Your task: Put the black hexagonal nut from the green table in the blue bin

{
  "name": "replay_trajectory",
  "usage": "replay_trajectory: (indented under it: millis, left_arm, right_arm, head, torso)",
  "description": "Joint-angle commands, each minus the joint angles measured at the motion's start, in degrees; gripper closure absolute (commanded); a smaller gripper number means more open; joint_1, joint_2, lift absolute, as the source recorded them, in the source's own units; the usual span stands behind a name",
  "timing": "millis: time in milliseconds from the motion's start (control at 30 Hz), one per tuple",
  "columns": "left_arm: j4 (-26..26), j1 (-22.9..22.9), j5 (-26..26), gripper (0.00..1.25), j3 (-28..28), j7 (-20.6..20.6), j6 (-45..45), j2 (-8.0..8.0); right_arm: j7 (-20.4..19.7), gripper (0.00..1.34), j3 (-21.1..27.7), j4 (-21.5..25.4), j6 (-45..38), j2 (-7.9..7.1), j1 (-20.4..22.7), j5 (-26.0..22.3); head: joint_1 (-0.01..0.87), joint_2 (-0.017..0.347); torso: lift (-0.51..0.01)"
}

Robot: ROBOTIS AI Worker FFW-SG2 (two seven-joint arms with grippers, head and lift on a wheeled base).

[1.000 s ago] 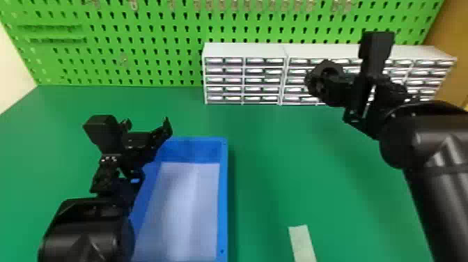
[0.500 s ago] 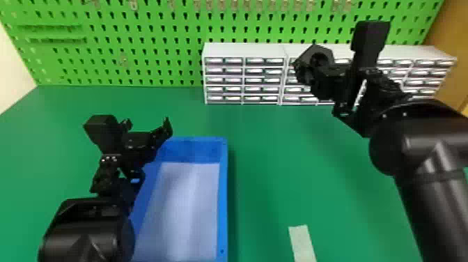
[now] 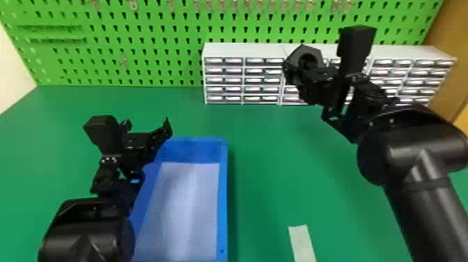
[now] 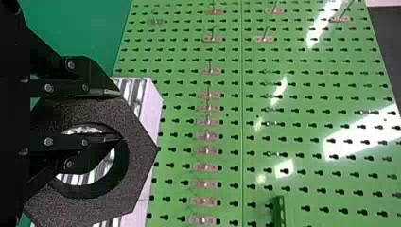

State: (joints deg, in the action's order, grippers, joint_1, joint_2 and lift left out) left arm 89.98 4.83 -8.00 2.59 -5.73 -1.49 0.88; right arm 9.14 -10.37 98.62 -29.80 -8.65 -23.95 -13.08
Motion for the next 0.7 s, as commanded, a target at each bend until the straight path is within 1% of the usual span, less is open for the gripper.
replay_trajectory:
  millis: [0,400,667]
  left_arm:
    - [-0.2,0.0,0.0,0.18,0.0,0.0,0.0,0.00]
    - [-0.3,0.1,0.0,0.18,0.0,0.1,0.0,0.00]
    - [-0.4,0.1,0.0,0.18,-0.1,0.1,0.0,0.00]
  right_arm:
    - [0.0,1.13,-1.5,-0.1,-0.1,-0.23,-0.1,-0.4]
    - [0.1,1.13,-5.0,-0.4,-1.7,-0.84,-0.8,-3.3]
    - [1.5,1.13,-6.8,-1.0,-3.6,-1.10,-1.5,-6.3]
  head:
    - [0.686,0.051]
    - [0.686,0.051]
    - [0.686,0.051]
  torso:
    - [-0.097]
    - [-0.097]
    - [-0.097]
